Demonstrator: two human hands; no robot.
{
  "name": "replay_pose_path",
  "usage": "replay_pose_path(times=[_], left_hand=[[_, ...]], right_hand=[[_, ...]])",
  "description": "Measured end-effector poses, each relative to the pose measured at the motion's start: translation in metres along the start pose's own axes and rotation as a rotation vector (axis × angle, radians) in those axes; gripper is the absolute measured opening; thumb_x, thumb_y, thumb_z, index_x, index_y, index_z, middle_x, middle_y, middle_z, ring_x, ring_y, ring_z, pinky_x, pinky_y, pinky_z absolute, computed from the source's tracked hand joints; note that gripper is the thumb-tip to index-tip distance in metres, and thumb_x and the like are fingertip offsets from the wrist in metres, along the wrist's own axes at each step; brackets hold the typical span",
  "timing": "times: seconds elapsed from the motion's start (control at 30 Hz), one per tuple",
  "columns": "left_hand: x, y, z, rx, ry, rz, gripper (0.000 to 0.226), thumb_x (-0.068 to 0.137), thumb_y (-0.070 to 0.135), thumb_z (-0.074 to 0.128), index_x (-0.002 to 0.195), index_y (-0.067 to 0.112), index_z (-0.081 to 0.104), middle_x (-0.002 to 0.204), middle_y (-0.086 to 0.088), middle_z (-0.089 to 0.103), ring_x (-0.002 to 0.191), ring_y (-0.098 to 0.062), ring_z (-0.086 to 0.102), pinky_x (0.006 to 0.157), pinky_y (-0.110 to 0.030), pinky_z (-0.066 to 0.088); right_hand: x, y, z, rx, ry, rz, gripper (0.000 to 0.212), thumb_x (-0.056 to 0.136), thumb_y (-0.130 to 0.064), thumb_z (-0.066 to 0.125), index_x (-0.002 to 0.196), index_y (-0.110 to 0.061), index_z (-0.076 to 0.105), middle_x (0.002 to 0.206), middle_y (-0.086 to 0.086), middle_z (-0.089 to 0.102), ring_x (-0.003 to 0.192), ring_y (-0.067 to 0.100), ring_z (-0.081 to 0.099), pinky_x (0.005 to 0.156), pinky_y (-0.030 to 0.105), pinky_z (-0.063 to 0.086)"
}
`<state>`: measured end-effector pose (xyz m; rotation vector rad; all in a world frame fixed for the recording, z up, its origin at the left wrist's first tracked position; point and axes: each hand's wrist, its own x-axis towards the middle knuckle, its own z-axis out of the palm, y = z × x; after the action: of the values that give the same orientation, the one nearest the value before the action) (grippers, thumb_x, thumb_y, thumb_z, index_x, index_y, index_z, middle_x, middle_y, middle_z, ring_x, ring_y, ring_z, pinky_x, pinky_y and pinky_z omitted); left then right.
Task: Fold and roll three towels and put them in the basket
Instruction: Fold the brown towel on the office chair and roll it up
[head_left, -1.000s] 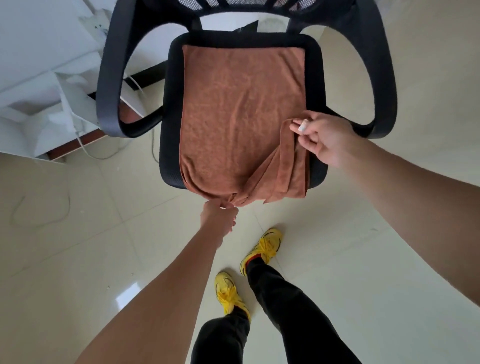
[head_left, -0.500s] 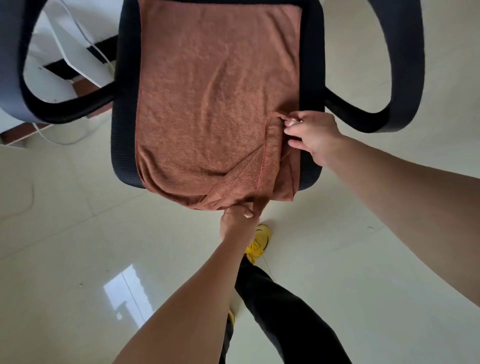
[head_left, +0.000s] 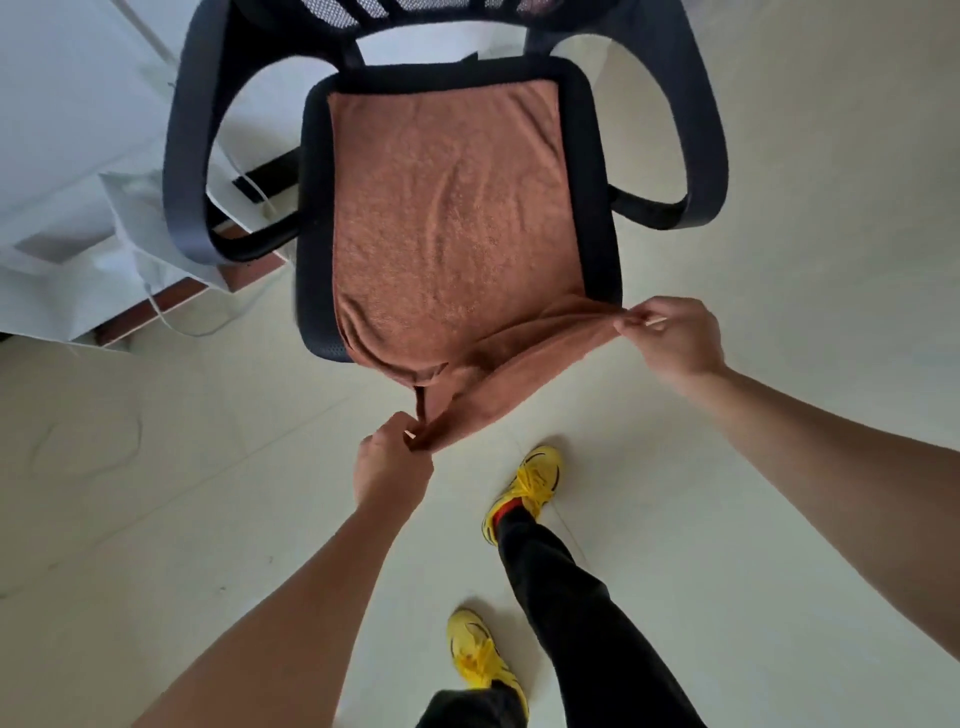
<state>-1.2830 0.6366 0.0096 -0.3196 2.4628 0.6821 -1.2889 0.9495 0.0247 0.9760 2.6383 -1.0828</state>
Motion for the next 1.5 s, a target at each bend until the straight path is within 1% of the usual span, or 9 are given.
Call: replay_pose_path(times=[0.27,0.47,0.7,0.83,1.0,1.17,1.27,1.43,1.5], left_hand=[[-0.083,-0.088,-0.053,0.418,0.002,0.152,0.039,0.074,-0.002,0.047,0.099,0.02,0.069,0.093,-0.007,0.065,0.087,-0.031,0.058,0.068,-0.03,0.041],[-0.129,-0.14,-0.044,0.515,-0.077,0.137,0.042,0.078,0.001,0.043,0.106,0.023,0.065,0.105,-0.007,0.06,0.096,-0.031,0.053,0.084,-0.034,0.043],[-0.155,-0.164,-0.041,0.526,-0.074,0.132,0.042,0.079,-0.001,0.042,0.106,0.019,0.067,0.106,-0.007,0.061,0.099,-0.031,0.052,0.088,-0.034,0.04],[-0.143,-0.156,-0.057,0.405,0.022,0.186,0.036,0.079,0.0,0.048,0.105,0.014,0.069,0.105,-0.01,0.065,0.099,-0.033,0.056,0.087,-0.037,0.044],[-0.107,-0.115,-0.094,0.171,0.226,0.317,0.02,0.077,0.001,0.058,0.091,0.008,0.071,0.09,-0.014,0.069,0.087,-0.035,0.061,0.077,-0.04,0.051],[-0.054,-0.046,-0.141,0.015,0.382,0.367,0.019,0.079,0.0,0.057,0.09,0.006,0.071,0.088,-0.013,0.071,0.083,-0.033,0.063,0.077,-0.033,0.048],[-0.025,-0.005,-0.169,-0.074,0.44,0.341,0.021,0.079,0.001,0.057,0.092,0.007,0.072,0.086,-0.009,0.069,0.081,-0.025,0.062,0.079,-0.031,0.048],[0.035,0.054,-0.203,-0.315,0.41,0.218,0.015,0.082,0.011,0.063,0.092,0.018,0.073,0.083,-0.005,0.069,0.063,-0.016,0.057,0.058,-0.023,0.045],[0.063,0.076,-0.211,-0.405,0.406,0.163,0.013,0.082,0.012,0.065,0.089,0.019,0.073,0.078,-0.004,0.068,0.058,-0.015,0.055,0.057,-0.024,0.045]], right_hand=[[-0.18,0.058,0.013,-0.208,-0.159,-0.13,0.013,0.079,-0.025,0.076,0.087,-0.015,0.074,0.094,0.007,0.066,0.085,0.029,0.065,0.072,0.037,0.051],[-0.257,0.084,0.033,-0.28,-0.261,-0.1,0.01,0.083,-0.03,0.071,0.086,-0.02,0.074,0.098,0.001,0.064,0.09,0.025,0.064,0.073,0.034,0.05],[-0.287,0.1,0.033,-0.278,-0.261,-0.147,0.013,0.084,-0.03,0.07,0.087,-0.018,0.074,0.098,0.001,0.064,0.091,0.025,0.064,0.069,0.03,0.046],[-0.274,0.086,0.021,-0.164,-0.151,-0.195,0.013,0.085,-0.029,0.069,0.091,-0.018,0.074,0.1,0.001,0.065,0.092,0.023,0.063,0.073,0.032,0.047],[-0.221,0.049,0.004,0.032,-0.006,-0.227,0.014,0.086,-0.017,0.069,0.098,-0.011,0.073,0.103,0.006,0.069,0.096,0.027,0.065,0.078,0.042,0.053],[-0.148,-0.008,-0.021,0.257,0.055,-0.233,0.01,0.088,-0.022,0.062,0.09,-0.017,0.072,0.081,-0.006,0.067,0.083,0.011,0.062,0.075,0.027,0.045],[-0.101,-0.038,-0.032,0.368,0.102,-0.221,0.012,0.085,-0.028,0.061,0.083,-0.019,0.069,0.073,-0.006,0.065,0.072,0.007,0.058,0.071,0.027,0.044],[-0.027,-0.081,-0.052,0.432,0.139,-0.148,0.013,0.089,-0.024,0.063,0.081,-0.015,0.067,0.063,-0.009,0.056,0.053,-0.004,0.05,0.059,0.02,0.038],[0.004,-0.095,-0.052,0.421,0.129,-0.116,0.013,0.09,-0.024,0.063,0.082,-0.015,0.066,0.063,-0.008,0.056,0.051,-0.006,0.05,0.057,0.016,0.038]])
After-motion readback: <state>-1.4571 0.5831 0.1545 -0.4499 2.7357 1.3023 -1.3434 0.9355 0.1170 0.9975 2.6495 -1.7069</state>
